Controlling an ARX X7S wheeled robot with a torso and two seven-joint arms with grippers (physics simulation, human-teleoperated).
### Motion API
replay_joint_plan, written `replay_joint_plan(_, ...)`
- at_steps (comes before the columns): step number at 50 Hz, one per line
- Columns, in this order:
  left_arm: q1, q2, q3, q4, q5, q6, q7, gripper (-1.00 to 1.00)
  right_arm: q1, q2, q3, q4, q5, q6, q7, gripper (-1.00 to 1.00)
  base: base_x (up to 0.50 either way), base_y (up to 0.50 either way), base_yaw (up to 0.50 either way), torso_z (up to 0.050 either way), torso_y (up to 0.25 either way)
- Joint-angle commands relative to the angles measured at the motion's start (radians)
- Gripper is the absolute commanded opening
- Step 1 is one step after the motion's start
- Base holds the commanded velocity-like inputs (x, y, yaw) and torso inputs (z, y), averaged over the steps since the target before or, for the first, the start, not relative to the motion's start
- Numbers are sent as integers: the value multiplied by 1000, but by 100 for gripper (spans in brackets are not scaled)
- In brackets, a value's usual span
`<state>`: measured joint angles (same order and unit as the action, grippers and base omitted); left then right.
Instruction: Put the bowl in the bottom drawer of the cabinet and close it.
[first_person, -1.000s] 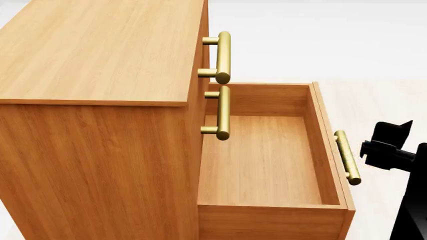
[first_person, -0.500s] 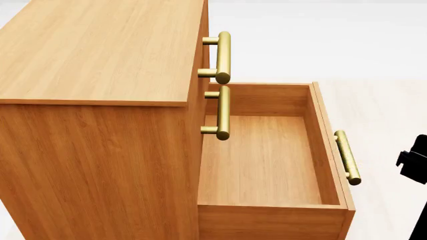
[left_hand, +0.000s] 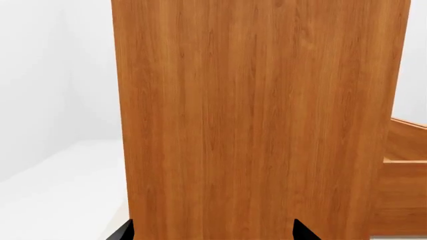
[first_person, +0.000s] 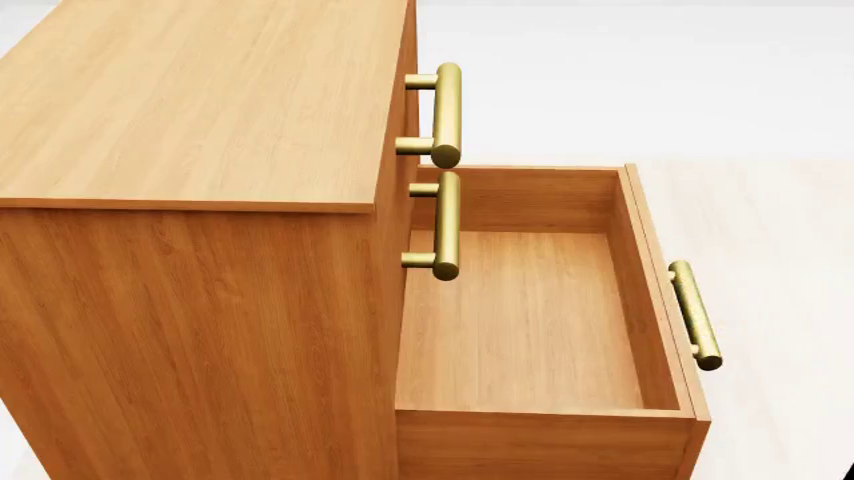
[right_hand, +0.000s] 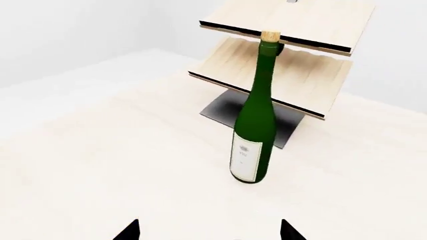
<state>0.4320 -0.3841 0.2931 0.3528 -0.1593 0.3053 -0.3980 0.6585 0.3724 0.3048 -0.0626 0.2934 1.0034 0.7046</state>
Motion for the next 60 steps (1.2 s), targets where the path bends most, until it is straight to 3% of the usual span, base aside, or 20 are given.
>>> replay_joint_plan(1, 0, -2, 3, 1, -1, 1, -4, 100, -13, -11, 32, 31, -31, -45, 50, 100, 0, 0, 0, 0, 0)
replay_joint_plan(6, -1, -2, 4, -2, -2, 4, -5, 100, -36, -23, 37, 56, -96, -174, 112, 100, 0, 0, 0, 0, 0)
replay_joint_plan(20, -1, -7, 6, 4, -4, 0, -11, 100, -31, -37, 98, 92, -69, -155, 126, 100, 0, 0, 0, 0, 0)
replay_joint_plan(40, -5, -10, 9, -4, -5, 6, -15, 100, 25, -37, 150, 165, -6, 23, 125, 100, 0, 0, 0, 0, 0)
replay_joint_plan(60, -6, -15, 13, -5, -8, 10, -20, 100, -13, -38, 163, 177, -115, -80, 263, 100, 0, 0, 0, 0, 0)
